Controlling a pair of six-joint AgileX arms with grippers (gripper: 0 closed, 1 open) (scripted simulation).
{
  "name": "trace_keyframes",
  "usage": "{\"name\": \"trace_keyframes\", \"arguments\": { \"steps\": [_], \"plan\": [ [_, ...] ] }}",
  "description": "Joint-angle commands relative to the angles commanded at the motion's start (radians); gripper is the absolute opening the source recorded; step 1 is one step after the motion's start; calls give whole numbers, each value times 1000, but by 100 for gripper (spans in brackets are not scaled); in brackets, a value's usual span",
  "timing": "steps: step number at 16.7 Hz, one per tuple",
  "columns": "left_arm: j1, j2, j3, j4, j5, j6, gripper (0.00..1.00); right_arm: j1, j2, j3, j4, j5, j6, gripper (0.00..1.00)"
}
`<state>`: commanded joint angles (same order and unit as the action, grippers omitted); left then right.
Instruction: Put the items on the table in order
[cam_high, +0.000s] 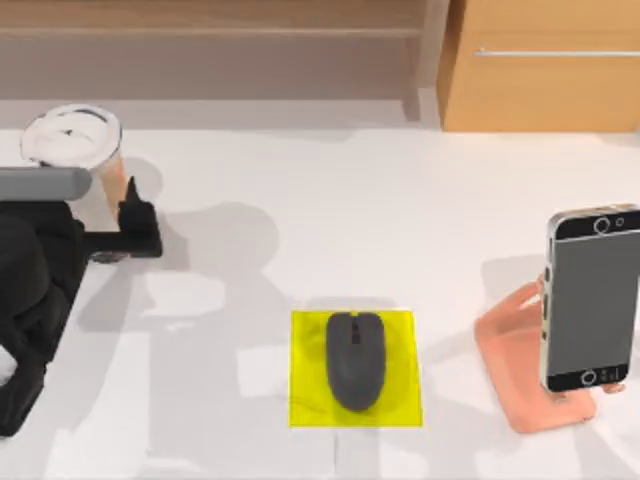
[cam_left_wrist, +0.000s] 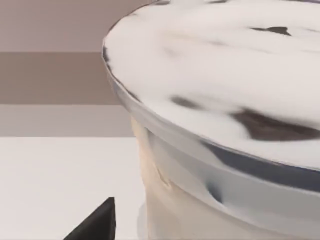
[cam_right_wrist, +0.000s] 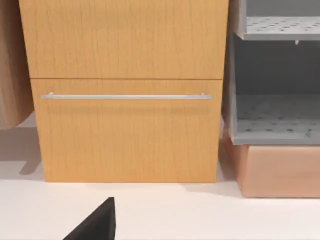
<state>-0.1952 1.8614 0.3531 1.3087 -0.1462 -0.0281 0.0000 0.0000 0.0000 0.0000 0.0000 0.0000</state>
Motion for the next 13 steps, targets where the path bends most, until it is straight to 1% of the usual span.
{"name": "trace_keyframes", "arguments": {
  "steps": [3, 7, 13],
  "plan": [
    [10, 56, 71, -12, 11, 2, 100, 0, 0, 0, 0, 0, 0, 100],
    [11, 63, 78, -14, 12, 2, 100, 0, 0, 0, 0, 0, 0, 100],
    [11, 63, 78, -14, 12, 2, 55, 0, 0, 0, 0, 0, 0, 100]
  ]
}}
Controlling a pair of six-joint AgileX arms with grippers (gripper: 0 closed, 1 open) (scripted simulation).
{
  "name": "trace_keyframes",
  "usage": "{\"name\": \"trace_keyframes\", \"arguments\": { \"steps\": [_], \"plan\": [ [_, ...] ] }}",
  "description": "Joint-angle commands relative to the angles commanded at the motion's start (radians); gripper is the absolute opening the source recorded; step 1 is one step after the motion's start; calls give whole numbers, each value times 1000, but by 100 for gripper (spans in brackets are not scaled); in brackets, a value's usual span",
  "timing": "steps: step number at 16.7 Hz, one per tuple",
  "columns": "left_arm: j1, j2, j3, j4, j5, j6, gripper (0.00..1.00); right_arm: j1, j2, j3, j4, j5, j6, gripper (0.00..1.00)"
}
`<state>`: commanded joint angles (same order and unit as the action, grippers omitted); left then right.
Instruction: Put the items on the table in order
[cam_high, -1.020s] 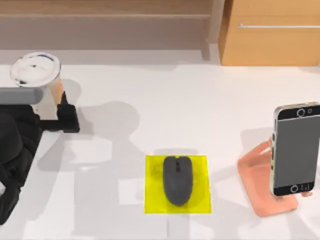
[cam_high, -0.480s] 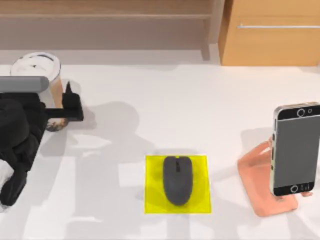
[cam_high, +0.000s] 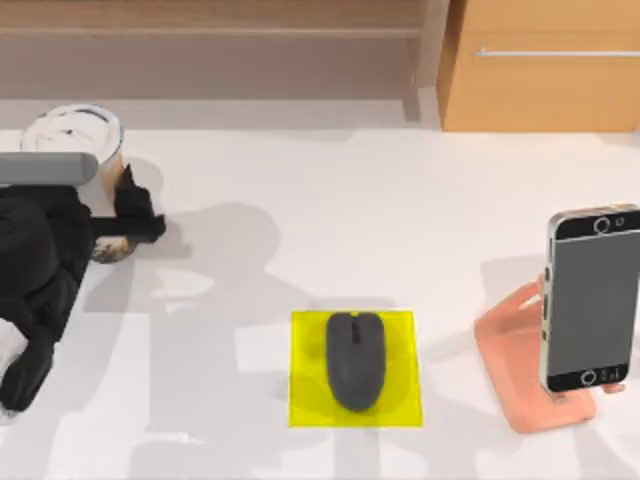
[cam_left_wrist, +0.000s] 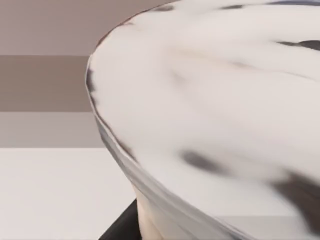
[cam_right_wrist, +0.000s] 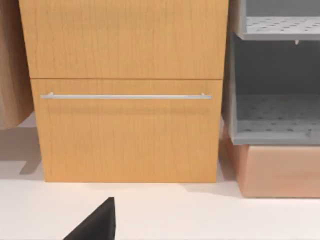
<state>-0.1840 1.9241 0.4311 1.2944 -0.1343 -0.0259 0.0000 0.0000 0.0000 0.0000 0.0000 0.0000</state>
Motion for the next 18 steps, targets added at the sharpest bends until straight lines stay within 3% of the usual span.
{"name": "trace_keyframes", "arguments": {
  "steps": [7, 18],
  "plan": [
    [0, 0, 0, 0, 0, 0, 2, 0, 0, 0, 0, 0, 0, 100],
    [-1, -17, 0, -16, 0, 1, 0, 0, 0, 0, 0, 0, 0, 100]
  ]
}}
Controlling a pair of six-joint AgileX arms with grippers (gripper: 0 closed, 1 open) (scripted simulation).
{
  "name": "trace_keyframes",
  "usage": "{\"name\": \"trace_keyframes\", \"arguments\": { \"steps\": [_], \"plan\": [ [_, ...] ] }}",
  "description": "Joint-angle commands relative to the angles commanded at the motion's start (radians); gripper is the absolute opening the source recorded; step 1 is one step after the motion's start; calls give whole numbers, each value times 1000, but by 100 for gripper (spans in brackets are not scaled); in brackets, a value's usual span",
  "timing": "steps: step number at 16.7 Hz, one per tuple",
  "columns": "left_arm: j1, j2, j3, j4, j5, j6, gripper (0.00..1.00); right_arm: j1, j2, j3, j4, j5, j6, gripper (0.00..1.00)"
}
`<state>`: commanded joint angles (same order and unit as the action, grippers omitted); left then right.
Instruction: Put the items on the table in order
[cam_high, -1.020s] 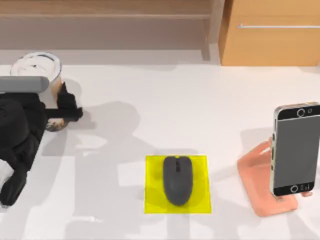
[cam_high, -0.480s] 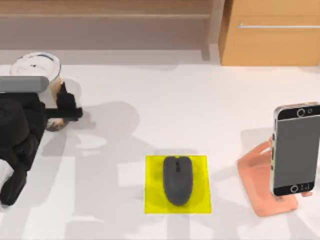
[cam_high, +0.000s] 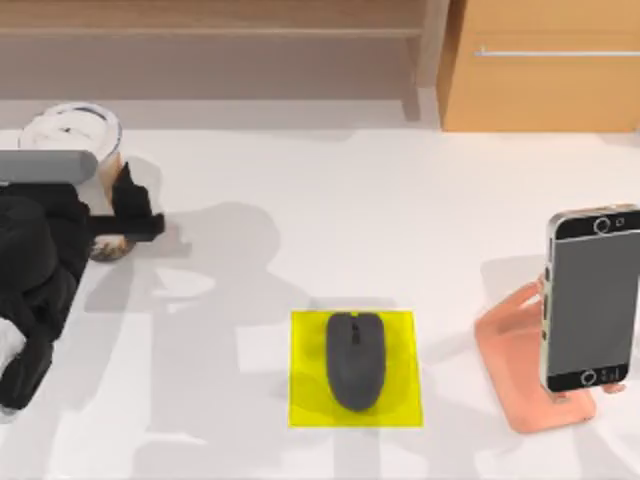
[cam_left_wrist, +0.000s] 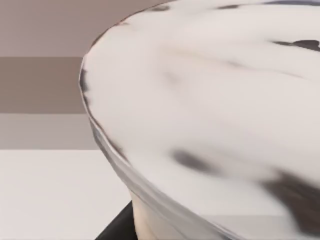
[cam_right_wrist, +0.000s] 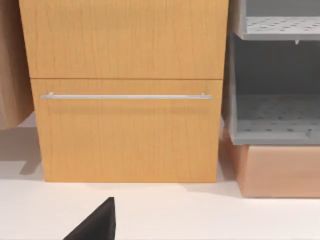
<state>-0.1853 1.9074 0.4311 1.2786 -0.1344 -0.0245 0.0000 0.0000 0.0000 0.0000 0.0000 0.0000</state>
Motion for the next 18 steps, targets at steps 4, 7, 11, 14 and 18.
{"name": "trace_keyframes", "arguments": {
  "steps": [4, 7, 11, 14, 18],
  "plan": [
    [0, -42, 2, -45, -1, 0, 0, 0, 0, 0, 0, 0, 0, 100],
    [0, -38, 0, -43, -1, 1, 0, 0, 0, 0, 0, 0, 0, 100],
    [-68, -78, 87, -57, 14, -21, 0, 0, 0, 0, 0, 0, 0, 100],
    [-159, -94, 212, -139, 24, -47, 0, 0, 0, 0, 0, 0, 0, 100],
    [-278, -78, 436, -334, 10, -81, 0, 0, 0, 0, 0, 0, 0, 100]
  ]
}}
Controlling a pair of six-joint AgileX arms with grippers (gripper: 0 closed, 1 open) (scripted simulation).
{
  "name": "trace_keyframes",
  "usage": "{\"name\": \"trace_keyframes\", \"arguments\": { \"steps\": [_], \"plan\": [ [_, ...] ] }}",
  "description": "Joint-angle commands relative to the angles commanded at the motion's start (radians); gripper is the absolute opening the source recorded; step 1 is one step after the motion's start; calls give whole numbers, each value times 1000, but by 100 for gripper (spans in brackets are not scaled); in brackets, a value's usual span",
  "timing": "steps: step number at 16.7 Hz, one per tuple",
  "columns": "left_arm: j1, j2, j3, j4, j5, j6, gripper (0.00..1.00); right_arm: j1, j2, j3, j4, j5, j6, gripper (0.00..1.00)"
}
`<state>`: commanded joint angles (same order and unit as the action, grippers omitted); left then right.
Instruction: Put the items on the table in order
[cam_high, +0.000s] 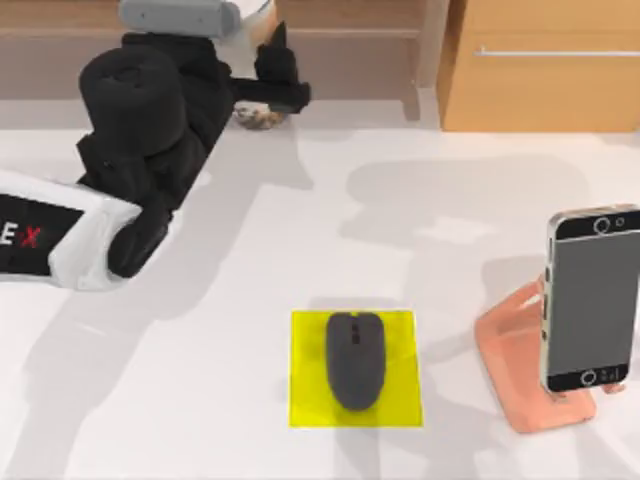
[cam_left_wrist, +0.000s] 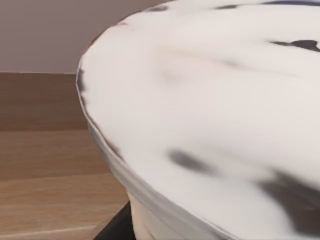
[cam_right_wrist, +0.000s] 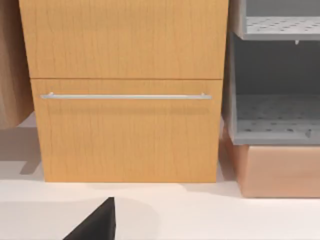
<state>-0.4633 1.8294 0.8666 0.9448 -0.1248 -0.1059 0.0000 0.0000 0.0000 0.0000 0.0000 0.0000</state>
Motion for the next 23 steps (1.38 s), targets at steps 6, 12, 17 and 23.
{"name": "trace_keyframes", "arguments": {
  "steps": [6, 12, 17, 23],
  "plan": [
    [-101, 95, 431, -381, -114, -32, 0, 0, 0, 0, 0, 0, 0, 100],
    [-111, 264, 815, -682, -277, -16, 0, 0, 0, 0, 0, 0, 0, 100],
    [-94, 365, 981, -813, -365, 2, 0, 0, 0, 0, 0, 0, 0, 100],
    [-98, 364, 981, -815, -368, 3, 0, 0, 0, 0, 0, 0, 0, 100]
  ]
}}
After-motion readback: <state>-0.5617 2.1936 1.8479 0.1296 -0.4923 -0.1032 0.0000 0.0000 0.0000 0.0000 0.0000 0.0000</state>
